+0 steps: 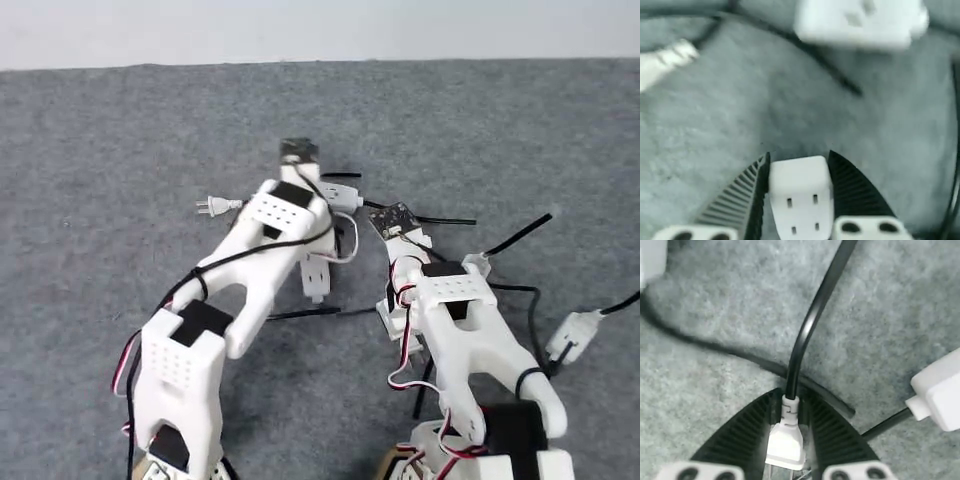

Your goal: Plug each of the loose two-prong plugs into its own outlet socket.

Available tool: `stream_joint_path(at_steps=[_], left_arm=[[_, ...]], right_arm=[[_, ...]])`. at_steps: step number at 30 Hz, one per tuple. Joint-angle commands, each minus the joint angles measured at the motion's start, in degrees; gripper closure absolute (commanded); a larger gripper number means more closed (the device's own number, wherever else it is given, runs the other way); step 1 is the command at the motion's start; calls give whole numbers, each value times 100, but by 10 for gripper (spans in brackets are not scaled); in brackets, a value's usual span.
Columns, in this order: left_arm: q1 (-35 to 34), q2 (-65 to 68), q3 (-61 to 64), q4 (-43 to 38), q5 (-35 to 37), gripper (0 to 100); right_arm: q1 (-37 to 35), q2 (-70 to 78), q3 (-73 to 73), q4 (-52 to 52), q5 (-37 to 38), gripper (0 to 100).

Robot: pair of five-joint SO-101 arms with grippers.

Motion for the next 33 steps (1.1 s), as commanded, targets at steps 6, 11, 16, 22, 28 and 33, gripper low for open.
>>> stream_joint_path(at_steps=[6, 11, 16, 22, 28, 33], left_arm=[[536, -18, 207, 765, -615, 988], [369, 0, 180, 677, -448, 985], [299, -44, -66, 404, 387, 985], [-220, -695, -1279, 1714, -35, 987], [-211, -1952, -2044, 3042, -738, 987], [-264, -2804, -1868, 3112, -1020, 987]], right_arm=[[101, -251, -9, -22, 44, 991], [101, -251, -9, -22, 44, 991], [101, -251, -9, -22, 44, 991], [101, -251, -9, -22, 44, 991], [101, -251, 0, -48, 35, 991], [101, -242, 0, -40, 35, 991]])
